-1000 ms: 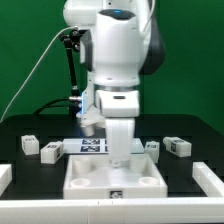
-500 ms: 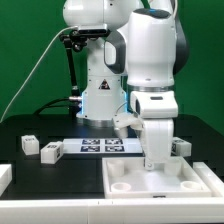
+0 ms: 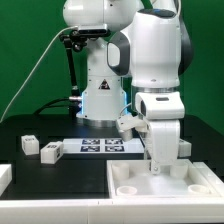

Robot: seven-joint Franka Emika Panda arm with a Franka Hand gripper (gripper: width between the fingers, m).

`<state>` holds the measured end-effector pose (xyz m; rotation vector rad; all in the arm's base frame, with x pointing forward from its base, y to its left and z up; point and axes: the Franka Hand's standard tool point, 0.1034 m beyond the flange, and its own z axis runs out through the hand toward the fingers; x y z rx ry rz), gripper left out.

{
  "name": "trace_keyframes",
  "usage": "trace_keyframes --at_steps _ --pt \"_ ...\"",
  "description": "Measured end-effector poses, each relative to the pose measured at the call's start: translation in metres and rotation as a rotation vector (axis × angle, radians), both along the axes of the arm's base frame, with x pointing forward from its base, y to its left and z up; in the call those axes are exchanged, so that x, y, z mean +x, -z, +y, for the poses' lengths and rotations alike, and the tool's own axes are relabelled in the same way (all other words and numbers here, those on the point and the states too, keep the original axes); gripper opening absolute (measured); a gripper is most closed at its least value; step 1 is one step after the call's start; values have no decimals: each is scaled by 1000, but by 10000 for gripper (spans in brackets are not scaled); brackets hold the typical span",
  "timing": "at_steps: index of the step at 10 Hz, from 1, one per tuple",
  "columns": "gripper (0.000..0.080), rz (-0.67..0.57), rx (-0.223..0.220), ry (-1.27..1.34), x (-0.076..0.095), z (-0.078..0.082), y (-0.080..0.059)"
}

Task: Assemble one leg

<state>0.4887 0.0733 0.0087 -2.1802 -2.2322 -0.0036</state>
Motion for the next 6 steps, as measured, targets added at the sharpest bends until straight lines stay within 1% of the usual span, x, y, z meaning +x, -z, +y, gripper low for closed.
trace_keyframes --at_steps 1,2,3,4,5,6 --pt "281 0 0 0 0 0 0" --pt "464 0 0 0 0 0 0" --pt "582 0 0 0 0 0 0" --pt "582 0 0 0 0 0 0" --pt "636 0 0 0 0 0 0" --pt "645 0 0 0 0 0 0"
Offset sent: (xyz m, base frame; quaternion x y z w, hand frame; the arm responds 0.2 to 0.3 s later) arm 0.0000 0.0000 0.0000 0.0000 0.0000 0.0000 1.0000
